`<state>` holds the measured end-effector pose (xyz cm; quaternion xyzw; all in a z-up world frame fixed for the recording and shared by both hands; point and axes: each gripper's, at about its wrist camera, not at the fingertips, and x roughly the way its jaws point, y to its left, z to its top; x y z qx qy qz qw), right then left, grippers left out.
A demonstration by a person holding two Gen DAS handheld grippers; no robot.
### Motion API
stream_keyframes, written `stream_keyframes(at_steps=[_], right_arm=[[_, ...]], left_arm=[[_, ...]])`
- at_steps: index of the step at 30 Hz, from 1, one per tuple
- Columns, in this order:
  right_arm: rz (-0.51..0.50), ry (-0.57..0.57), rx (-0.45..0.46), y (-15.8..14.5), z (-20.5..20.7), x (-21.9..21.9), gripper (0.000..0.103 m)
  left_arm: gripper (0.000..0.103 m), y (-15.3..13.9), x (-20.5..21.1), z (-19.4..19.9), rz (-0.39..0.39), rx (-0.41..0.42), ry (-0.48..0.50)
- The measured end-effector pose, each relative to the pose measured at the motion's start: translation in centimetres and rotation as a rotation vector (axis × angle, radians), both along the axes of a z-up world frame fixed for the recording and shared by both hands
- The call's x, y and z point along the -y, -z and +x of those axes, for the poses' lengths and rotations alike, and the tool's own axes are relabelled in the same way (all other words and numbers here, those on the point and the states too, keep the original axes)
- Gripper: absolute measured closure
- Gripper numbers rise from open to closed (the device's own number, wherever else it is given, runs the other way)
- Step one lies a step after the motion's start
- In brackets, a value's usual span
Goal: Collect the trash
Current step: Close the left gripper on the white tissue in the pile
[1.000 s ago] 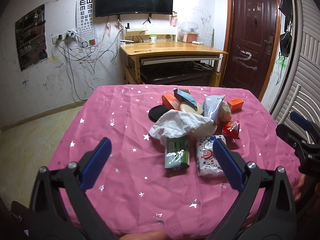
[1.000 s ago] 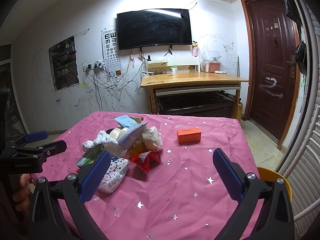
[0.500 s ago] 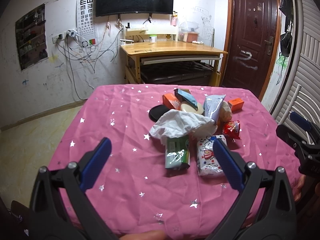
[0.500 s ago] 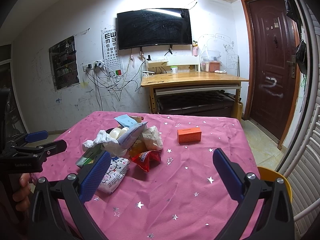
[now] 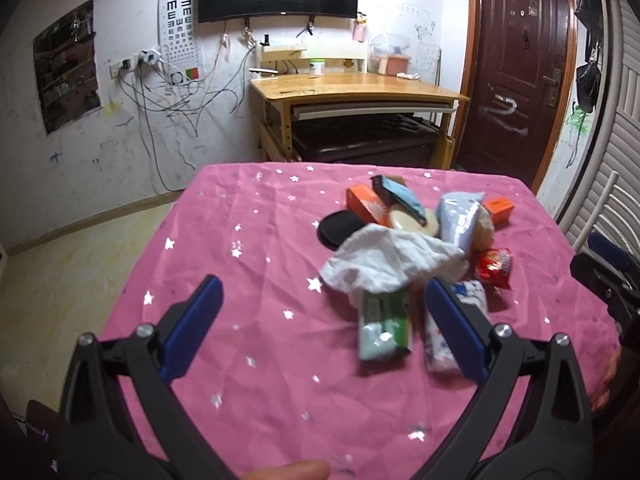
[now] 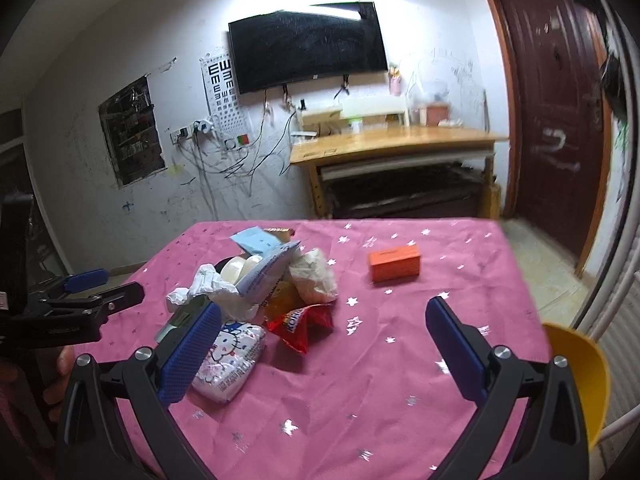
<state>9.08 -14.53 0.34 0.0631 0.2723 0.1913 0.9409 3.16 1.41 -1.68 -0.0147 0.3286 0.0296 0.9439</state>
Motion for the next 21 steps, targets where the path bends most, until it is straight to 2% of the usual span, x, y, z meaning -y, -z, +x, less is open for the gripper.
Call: stream_keyframes(at_steps=[4, 10, 13, 18, 21], right_arm=[[0.065, -0.062, -0.106, 0.5, 2.4, -0.7, 0.007], [0.018, -0.128, -0.137, 0.6, 4.2, -2.9, 0.007], [-0.001, -0.144, -0.145, 0.7, 5.3, -3.8, 0.007], [-0.027, -0.122, -0.158, 0.6, 7.7, -3.9, 0.007], [-0.011, -0.141, -0.174, 0.2, 9.2, -4.0, 0.009]], left_arm=[[0.006, 0.1, -1.7, 2.4, -0.013, -0.033, 0.0], [0.006, 0.6, -3.7, 6.1, -0.094, -0.13, 0.065], [0.006, 0.7, -3.2, 7.2, -0.129, -0.156, 0.127], [0.006, 0.5, -0.9, 7.1, -0.111, -0.15, 0.292], [0.006, 0.7, 0.9, 7.2, -0.057, -0.156, 0.363]])
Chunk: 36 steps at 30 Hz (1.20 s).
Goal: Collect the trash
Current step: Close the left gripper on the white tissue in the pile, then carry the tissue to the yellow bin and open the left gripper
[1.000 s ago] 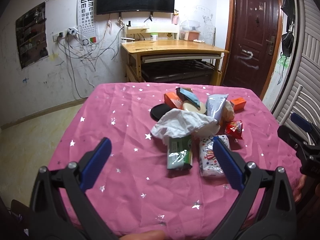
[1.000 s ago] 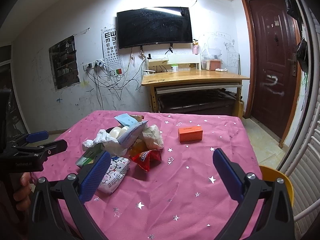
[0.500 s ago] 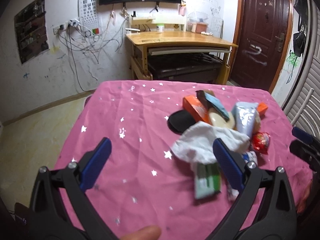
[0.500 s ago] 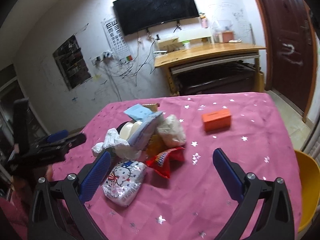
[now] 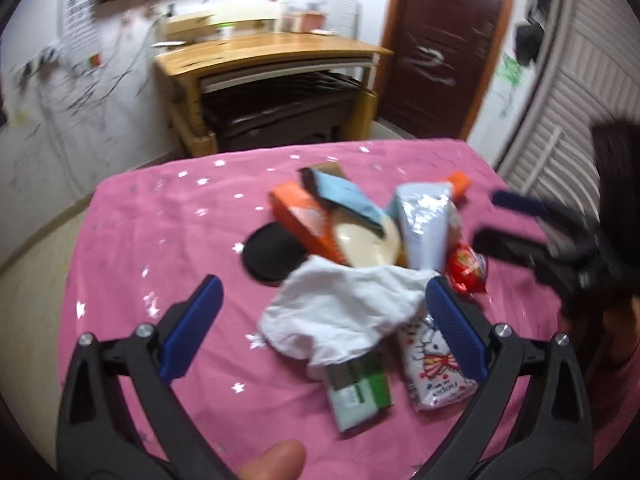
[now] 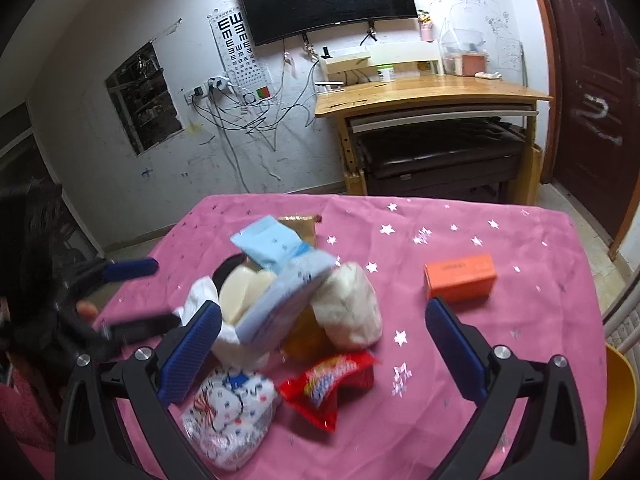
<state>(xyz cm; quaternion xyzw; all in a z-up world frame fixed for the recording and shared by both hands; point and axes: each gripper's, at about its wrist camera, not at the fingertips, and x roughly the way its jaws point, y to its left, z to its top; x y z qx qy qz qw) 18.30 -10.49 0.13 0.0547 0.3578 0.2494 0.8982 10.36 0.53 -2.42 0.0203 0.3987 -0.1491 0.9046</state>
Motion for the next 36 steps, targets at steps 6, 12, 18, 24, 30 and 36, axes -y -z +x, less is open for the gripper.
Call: stream_keyframes(at_steps=[6, 12, 18, 24, 30, 36], right_arm=[[-0.014, 0.003, 0.003, -0.7, 1.0, 0.3, 0.03], [-0.075, 0.001, -0.014, 0.2, 0.4, 1.2, 0.046], [-0.128, -0.041, -0.035, 1.4, 1.0, -0.2, 0.052], [-0.166, -0.064, -0.021, 2.1, 1.6, -1.2, 0.075], [-0.075, -0.013, 0.014, 1.2, 0.7, 0.8, 0.076], [0.059, 0.021, 0.048, -0.5, -0.5, 4.2, 0.076]], left_arm=[[0.025, 0.7, 2.1, 0.9, 0.051, -0.017, 0.068], [0.077, 1.9, 3.1, 1.6, 0.078, -0.051, 0.105], [0.087, 0.5, 1.4, 1.4, -0.007, -0.043, 0.04], [0.087, -2.5, -0.2, -0.3, -0.059, 0.008, 0.031], [0.087, -4.5, -1.1, -1.3, -0.102, 0.049, 0.031], [0.087, -5.7, -1.4, -0.8, -0.172, 0.05, 0.028]])
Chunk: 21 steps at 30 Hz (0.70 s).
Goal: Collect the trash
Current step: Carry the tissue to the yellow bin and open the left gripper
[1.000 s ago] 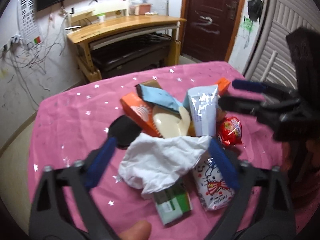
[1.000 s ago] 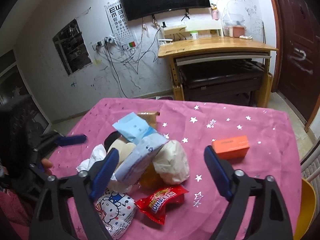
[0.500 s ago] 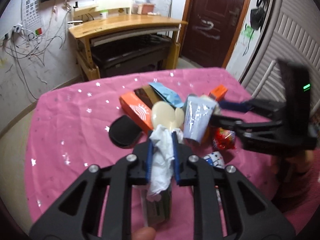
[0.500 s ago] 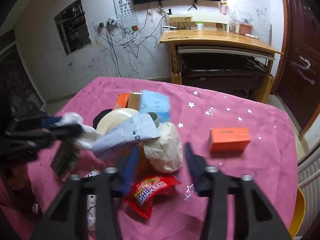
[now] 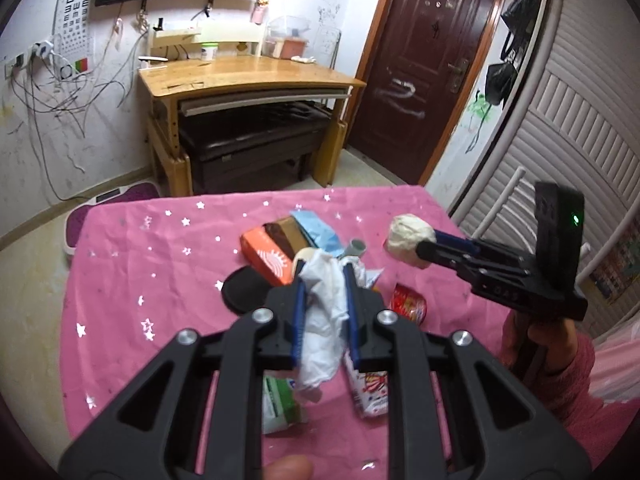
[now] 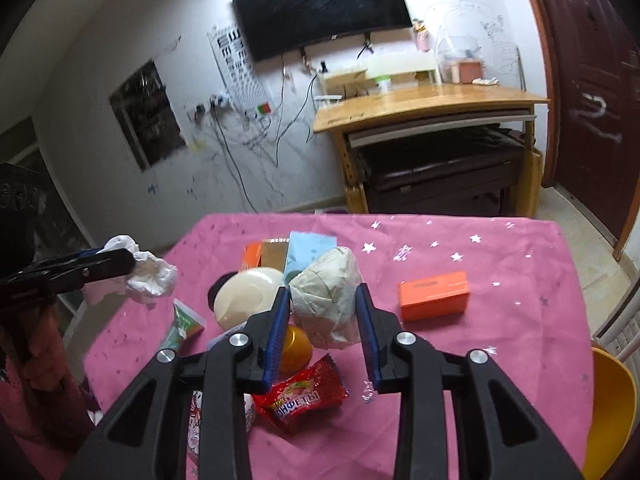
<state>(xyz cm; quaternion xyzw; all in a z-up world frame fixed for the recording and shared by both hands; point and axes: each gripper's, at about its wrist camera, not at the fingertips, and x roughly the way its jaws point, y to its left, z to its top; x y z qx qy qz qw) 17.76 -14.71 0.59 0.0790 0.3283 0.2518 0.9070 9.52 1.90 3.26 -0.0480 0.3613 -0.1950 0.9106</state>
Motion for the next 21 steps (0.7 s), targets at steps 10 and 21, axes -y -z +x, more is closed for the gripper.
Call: stream_keyframes(at_steps=[10, 21], right_arm=[[0.085, 0.172, 0.039, -0.6, -3.7, 9.3, 0.075], [0.06, 0.45, -0.002, 2.8, -6.9, 20.1, 0.075]], left_arm=[[0.087, -1.9, 6.4, -0.2, 0.056, 0.047, 0.097], [0.087, -1.8, 19.5, 1.3, 0.082, 0.009, 0.332]])
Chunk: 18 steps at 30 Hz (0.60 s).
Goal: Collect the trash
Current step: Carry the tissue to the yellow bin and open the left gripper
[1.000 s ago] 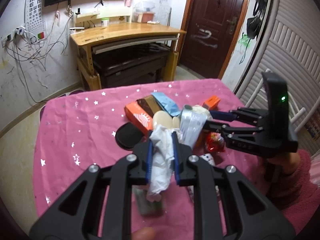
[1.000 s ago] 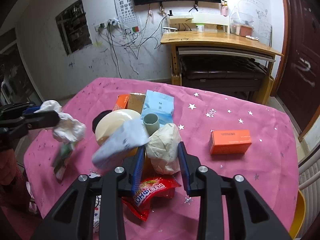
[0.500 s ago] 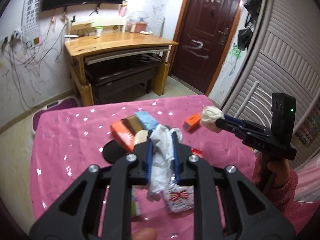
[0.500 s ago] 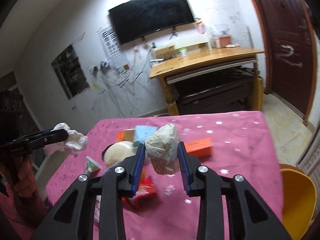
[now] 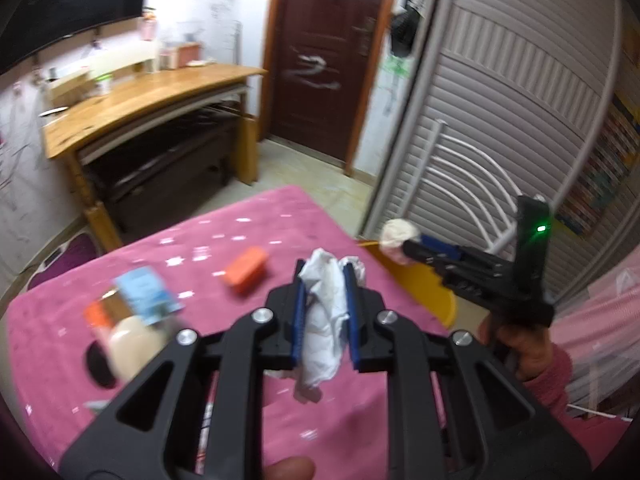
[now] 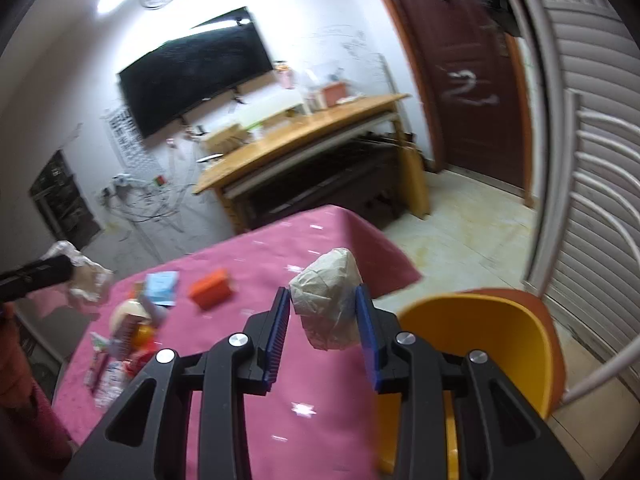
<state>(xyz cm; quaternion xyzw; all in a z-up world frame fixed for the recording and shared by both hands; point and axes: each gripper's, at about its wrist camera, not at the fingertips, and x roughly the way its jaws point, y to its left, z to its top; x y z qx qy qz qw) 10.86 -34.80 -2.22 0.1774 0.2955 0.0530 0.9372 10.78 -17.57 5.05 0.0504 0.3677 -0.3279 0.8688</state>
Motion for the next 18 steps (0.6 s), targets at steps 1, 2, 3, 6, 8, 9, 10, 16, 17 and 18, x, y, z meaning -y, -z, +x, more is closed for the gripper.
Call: stream_keyframes(at_steps=[1, 2, 3, 6, 8, 9, 10, 16, 17, 18], right_arm=[[-0.001, 0.024, -0.01, 0.6, -0.2, 0.8, 0.075], [0.004, 0.041, -0.018, 1.1, -0.3, 1.4, 0.075], [0.009, 0.052, -0.023, 1.5, -0.2, 1.7, 0.075], [0.019, 0.09, -0.042, 2.4, -0.3, 3.1, 0.075], [0.004, 0.119, -0.064, 3.1, -0.4, 3.8, 0.075], [0.011, 0.125, -0.074, 3.4, -0.4, 4.2, 0.075], [0.013, 0.129, -0.08, 3.6, -0.4, 4.4, 0.075], [0.011, 0.146, -0.106, 4.3, -0.2, 5.5, 0.075], [0.014, 0.151, -0.112, 4.4, -0.2, 5.6, 0.075], [0.019, 0.156, -0.114, 4.6, -0.2, 5.8, 0.075]], left_arm=[[0.087, 0.2, 1.3, 0.1, 0.004, -0.01, 0.02], [0.087, 0.5, 3.0, 0.3, 0.011, -0.023, 0.044], [0.087, 0.8, 4.4, 0.5, 0.019, -0.034, 0.059], [0.087, 1.6, 8.0, 1.1, 0.047, -0.063, 0.09], [0.087, 2.4, 10.3, 2.0, 0.067, -0.088, 0.101], [0.087, 2.8, 11.2, 2.3, 0.072, -0.103, 0.109], [0.087, 3.4, 12.4, 2.9, 0.081, -0.12, 0.114], [0.087, 5.8, 16.8, 4.6, 0.127, -0.183, 0.123], [0.087, 5.9, 17.1, 4.8, 0.128, -0.19, 0.12], [0.087, 6.2, 17.4, 5.0, 0.13, -0.195, 0.118]])
